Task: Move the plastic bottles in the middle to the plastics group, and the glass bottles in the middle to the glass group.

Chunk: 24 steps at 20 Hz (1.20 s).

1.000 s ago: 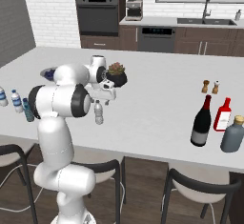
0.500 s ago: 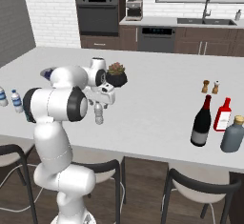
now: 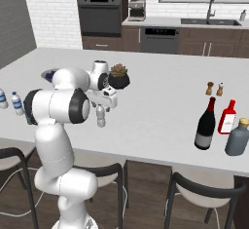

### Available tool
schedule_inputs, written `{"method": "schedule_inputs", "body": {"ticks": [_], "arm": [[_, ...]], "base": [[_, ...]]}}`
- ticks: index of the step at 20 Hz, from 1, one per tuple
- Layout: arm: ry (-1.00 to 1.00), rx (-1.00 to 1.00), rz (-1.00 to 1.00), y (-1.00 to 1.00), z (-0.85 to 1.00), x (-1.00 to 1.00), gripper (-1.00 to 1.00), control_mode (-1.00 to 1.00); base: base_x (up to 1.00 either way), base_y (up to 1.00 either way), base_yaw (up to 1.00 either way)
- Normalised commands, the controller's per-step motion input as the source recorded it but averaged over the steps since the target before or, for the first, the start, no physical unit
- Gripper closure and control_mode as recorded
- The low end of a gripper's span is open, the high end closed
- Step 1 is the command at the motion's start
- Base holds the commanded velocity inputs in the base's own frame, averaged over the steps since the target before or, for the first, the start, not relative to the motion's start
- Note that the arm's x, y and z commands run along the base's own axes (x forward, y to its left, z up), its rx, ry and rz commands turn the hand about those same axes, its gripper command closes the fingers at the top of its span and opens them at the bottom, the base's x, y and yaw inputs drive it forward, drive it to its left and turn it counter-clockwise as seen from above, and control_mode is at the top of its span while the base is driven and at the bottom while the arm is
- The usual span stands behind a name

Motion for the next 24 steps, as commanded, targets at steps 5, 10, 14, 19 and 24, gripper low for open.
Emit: {"method": "schedule_inputs", "body": {"ticks": [5, 10, 14, 19, 24], "arm": [[0.0, 0.0, -0.03, 0.05, -0.05, -0.02, -1.0, -1.0], [0.0, 0.0, -0.02, 0.13, -0.11, -0.01, 1.0, -1.0], [0.0, 0.0, 0.0, 0.0, -0.09, -0.06, 1.0, -1.0], [-0.02, 0.04, 0.0, 0.0, 0.06, -0.31, 1.0, -1.0], [-0.07, 0.11, 0.03, 0.15, 0.35, -0.61, 1.0, -1.0]], "base": [[0.0, 0.0, 0.0], [0.0, 0.0, 0.0], [0.0, 0.0, 0.0], [0.0, 0.0, 0.0], [0.0, 0.0, 0.0]]}}
